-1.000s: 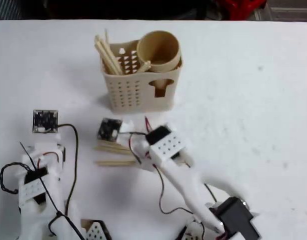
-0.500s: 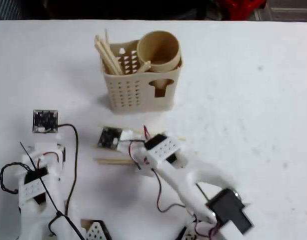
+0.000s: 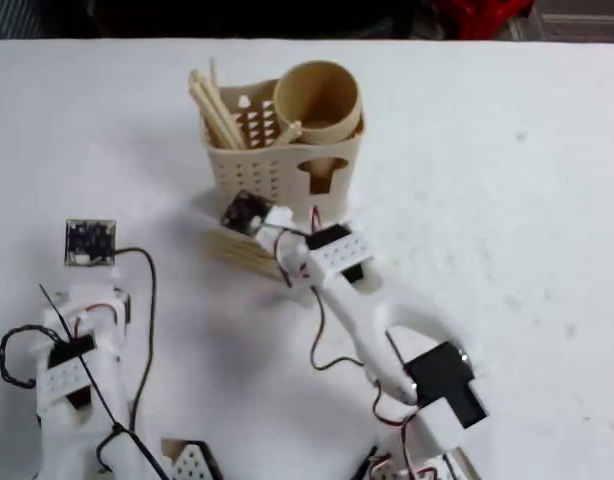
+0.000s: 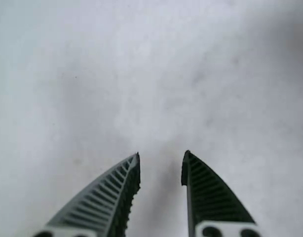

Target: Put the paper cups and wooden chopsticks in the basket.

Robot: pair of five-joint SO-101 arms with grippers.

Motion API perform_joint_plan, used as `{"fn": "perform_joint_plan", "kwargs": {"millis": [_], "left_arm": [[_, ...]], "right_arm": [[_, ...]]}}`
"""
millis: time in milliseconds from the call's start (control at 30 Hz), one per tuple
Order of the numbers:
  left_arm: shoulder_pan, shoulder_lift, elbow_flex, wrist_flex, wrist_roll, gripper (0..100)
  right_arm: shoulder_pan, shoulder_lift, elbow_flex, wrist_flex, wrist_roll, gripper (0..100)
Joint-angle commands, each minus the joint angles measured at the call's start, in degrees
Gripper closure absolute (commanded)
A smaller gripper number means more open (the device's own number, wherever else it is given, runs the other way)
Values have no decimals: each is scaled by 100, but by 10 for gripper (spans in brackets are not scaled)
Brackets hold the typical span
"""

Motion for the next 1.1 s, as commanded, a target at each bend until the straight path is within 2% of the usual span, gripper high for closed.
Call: {"fn": "perform_joint_plan", "kwargs": {"millis": [0, 133, 333, 433, 633, 1067], "left_arm": [[4, -136, -35, -62, -35, 846], [4, -136, -35, -62, -35, 846], [4, -136, -35, -62, -35, 846], [4, -136, -35, -62, -18, 846], [-4, -136, -35, -62, -18, 846], [-4, -136, -35, -62, -18, 846]], "right_arm": [[57, -233, -167, 163, -53, 907], [-31, -840, -114, 505, -53, 907], [-646, -1587, -79, 391, -9, 903], [-752, -1446, -79, 75, -9, 896], [-699, -505, -88, -435, -53, 785], [-532, 268, -88, -593, -44, 915]]}}
